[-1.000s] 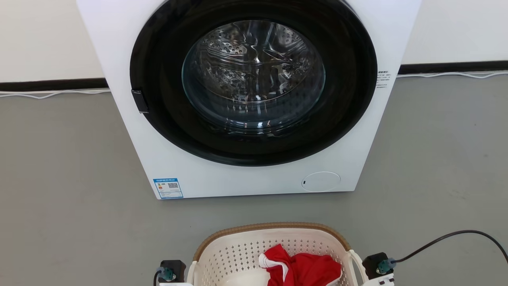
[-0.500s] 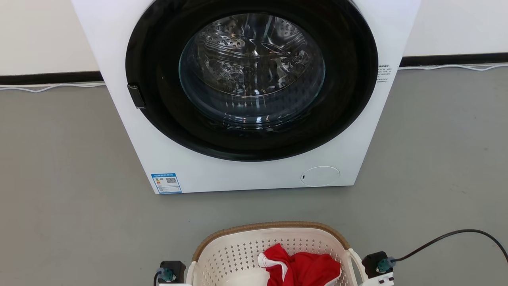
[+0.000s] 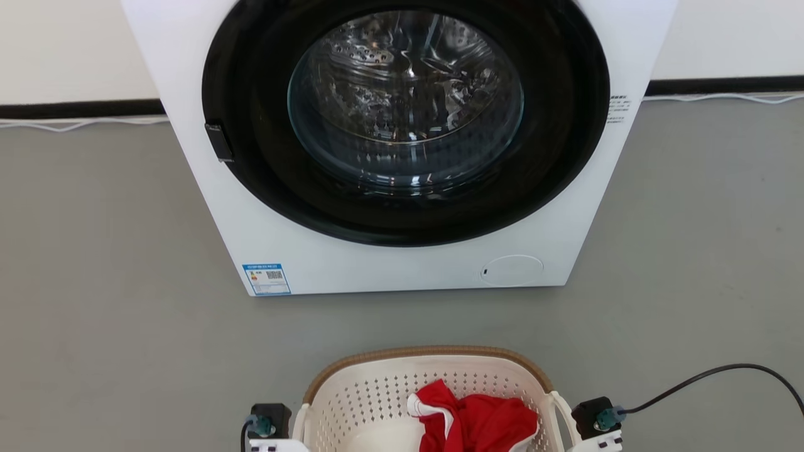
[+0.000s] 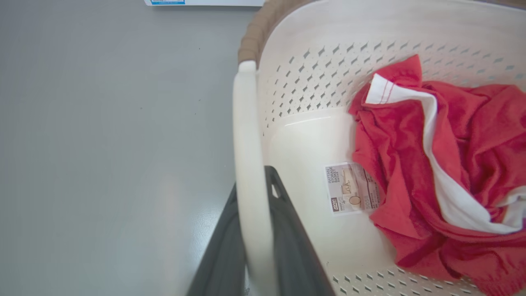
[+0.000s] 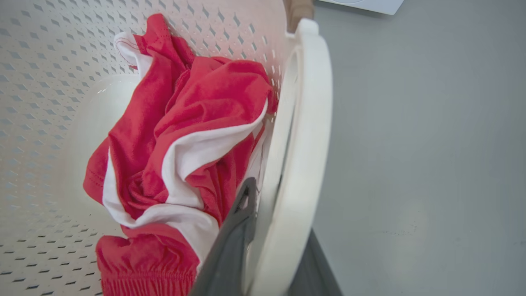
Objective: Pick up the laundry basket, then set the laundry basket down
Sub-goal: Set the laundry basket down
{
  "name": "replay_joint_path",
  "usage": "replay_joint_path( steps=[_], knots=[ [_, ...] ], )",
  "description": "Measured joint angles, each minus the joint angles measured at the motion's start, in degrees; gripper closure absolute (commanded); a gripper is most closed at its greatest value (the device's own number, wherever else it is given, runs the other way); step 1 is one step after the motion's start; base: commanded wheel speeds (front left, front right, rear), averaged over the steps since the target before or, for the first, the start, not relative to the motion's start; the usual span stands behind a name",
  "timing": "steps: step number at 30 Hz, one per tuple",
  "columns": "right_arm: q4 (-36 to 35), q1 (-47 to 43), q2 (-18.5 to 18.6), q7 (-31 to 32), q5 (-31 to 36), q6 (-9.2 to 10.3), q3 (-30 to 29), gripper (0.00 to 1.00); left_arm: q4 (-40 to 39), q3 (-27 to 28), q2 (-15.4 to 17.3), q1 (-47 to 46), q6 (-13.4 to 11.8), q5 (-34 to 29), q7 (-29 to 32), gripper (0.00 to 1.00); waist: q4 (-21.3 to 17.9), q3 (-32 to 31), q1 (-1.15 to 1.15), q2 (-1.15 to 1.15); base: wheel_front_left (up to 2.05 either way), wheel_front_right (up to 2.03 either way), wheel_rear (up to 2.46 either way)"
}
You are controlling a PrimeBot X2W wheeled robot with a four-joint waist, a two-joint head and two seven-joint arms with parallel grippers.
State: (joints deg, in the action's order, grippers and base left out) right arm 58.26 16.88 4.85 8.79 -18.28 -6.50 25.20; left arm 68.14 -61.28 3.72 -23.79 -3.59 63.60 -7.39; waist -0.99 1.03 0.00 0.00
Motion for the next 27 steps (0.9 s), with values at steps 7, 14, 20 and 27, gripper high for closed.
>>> replay_joint_path(
  steps=[7,14,20,27],
  knots=[
    [-0.34,0.6,-0.01,-0.76,0.12,0.02,-1.07,1.0,0.14,-0.16,-0.07,-2.1,0.01,0.52,-0.97,1.0,0.27,2.22,0.0,0.0,0.0,0.0,0.0],
    [-0.87,3.5,0.01,-2.86,0.73,0.02,-2.27,1.0,0.59,-0.11,-0.11,-5.79,0.05,0.99,-3.09,1.0,0.39,5.52,0.0,0.0,0.0,0.0,0.0],
    [-1.33,8.6,0.05,-5.87,2.53,0.02,-3.66,1.0,1.77,0.6,-0.1,-11.13,0.67,0.97,-4.92,1.0,0.29,10.69,0.0,0.0,0.0,0.0,0.0],
    [-1.2,14.66,0.05,-8.91,4.64,0.02,-5.66,1.0,2.01,1.89,0.37,-18.19,1.48,-0.18,-6.56,1.0,0.49,18.16,0.0,0.0,0.0,0.0,0.0]
  ],
)
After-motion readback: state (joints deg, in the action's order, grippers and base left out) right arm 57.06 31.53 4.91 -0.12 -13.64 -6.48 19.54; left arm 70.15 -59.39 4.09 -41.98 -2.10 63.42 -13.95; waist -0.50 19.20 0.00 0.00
